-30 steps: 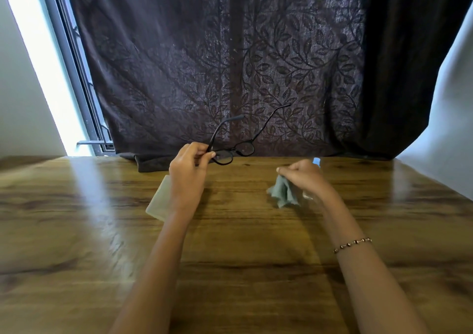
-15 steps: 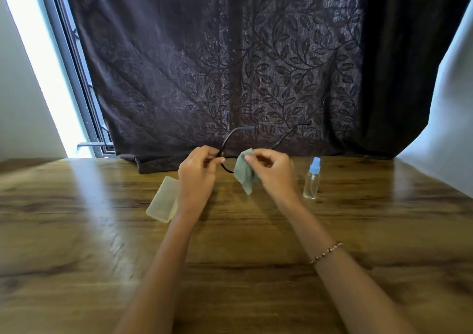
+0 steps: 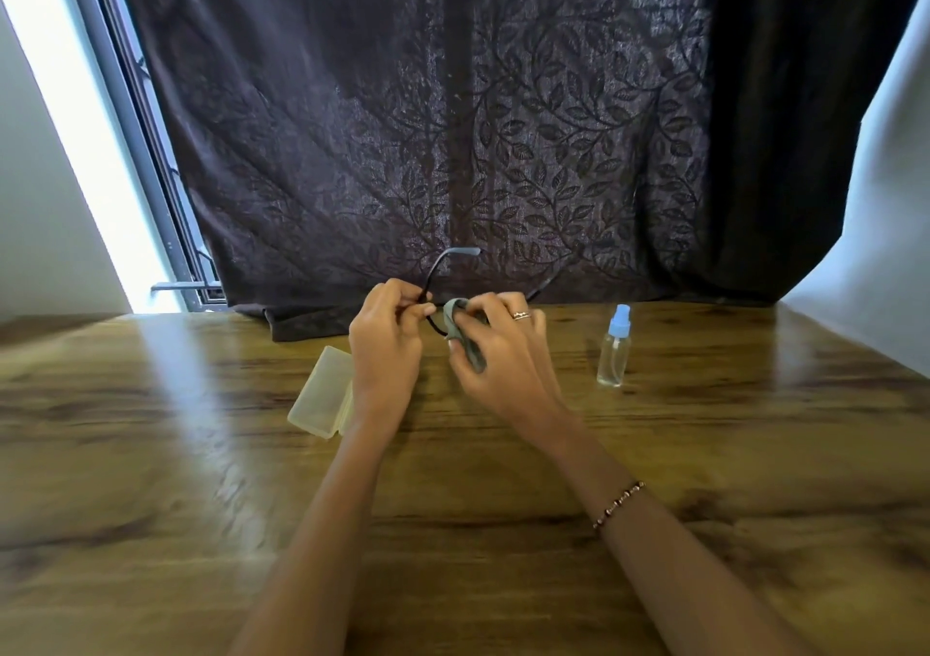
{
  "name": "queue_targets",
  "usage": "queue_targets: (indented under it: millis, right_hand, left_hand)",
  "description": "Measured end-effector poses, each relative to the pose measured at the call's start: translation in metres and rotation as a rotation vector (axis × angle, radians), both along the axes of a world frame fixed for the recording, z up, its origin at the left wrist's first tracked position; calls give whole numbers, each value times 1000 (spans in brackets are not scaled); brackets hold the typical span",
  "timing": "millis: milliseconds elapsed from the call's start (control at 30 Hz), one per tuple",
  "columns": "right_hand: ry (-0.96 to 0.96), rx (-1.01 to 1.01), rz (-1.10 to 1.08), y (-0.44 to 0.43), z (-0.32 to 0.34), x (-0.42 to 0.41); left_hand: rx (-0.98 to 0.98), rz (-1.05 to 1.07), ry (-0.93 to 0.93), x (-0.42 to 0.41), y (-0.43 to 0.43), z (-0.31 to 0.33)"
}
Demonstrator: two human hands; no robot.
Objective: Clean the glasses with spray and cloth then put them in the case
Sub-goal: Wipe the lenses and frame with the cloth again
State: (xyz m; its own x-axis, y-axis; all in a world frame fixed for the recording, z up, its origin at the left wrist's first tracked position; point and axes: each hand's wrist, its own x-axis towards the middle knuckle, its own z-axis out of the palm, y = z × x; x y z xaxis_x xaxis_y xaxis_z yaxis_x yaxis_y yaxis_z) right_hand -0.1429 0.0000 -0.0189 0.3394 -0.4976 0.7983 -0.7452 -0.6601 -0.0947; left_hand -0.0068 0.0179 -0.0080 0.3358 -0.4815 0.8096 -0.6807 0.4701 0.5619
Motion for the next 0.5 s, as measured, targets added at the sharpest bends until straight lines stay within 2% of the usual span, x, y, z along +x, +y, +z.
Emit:
queue_targets:
  millis: [100,267,333,400,500]
  right_hand:
    - [-60,1,97,3,0,4]
    - [-6,3,-66,4,0,5]
    - [-30,-24,12,5,-2,6]
    - [-39,32,77,6,-3,10]
    - [-26,47,-29,4,-2,7]
  left_hand:
    - [-1,26,19,-1,1,1]
    - [2,32,20,-1,1,2]
    - [7,46,22,-2,1,1]
    - [8,39,27,-1,2,1]
    - [-6,32,27,0,1,3]
